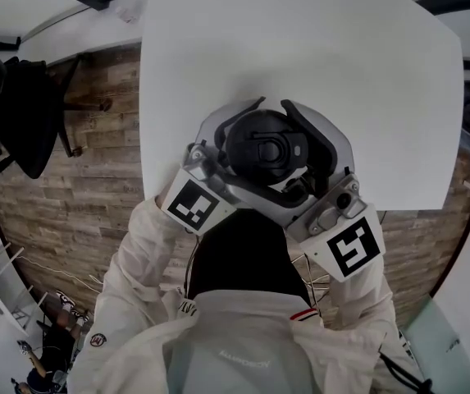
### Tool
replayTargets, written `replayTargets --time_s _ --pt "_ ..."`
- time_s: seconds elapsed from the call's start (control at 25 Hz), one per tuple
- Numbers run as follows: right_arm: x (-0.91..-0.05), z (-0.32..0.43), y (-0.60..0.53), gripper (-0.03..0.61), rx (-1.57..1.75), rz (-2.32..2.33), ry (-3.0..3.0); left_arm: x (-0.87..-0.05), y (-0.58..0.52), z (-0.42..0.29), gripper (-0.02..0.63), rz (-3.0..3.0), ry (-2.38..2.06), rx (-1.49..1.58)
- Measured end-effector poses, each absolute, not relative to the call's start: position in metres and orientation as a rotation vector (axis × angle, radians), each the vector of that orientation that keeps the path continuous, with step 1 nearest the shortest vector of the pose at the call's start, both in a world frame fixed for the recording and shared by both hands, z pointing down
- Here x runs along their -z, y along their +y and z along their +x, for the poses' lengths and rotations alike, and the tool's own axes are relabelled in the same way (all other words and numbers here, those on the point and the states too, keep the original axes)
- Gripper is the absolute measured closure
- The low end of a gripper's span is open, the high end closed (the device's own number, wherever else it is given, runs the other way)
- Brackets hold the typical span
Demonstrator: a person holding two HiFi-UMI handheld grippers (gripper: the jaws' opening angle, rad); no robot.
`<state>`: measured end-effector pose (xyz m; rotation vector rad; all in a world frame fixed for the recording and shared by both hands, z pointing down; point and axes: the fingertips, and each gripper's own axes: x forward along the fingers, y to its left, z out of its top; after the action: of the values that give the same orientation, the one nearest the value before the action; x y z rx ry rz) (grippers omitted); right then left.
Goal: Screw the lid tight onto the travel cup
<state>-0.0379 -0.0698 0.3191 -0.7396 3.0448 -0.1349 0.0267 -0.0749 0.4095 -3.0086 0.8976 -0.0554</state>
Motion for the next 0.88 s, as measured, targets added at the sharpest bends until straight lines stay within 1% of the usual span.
replayTargets --time_s 0.16,0.4,0.88 --pt "-0.319 -0.037 -0.072 0.141 0.141 -0.775 3.028 -0.410 -0.077 0.027 0.196 -3.000 0.937 0.058" --pt "-0.320 -0.036 -0.070 0.141 0.144 -0.710 3.020 -0.411 -0.076 0.027 0.196 -2.998 0.923 0.068" --pt "-0.315 -0.034 -0.071 0.141 0.169 -0.629 3.036 -0.413 -0.075 0.014 0.196 -2.958 0.916 0.279"
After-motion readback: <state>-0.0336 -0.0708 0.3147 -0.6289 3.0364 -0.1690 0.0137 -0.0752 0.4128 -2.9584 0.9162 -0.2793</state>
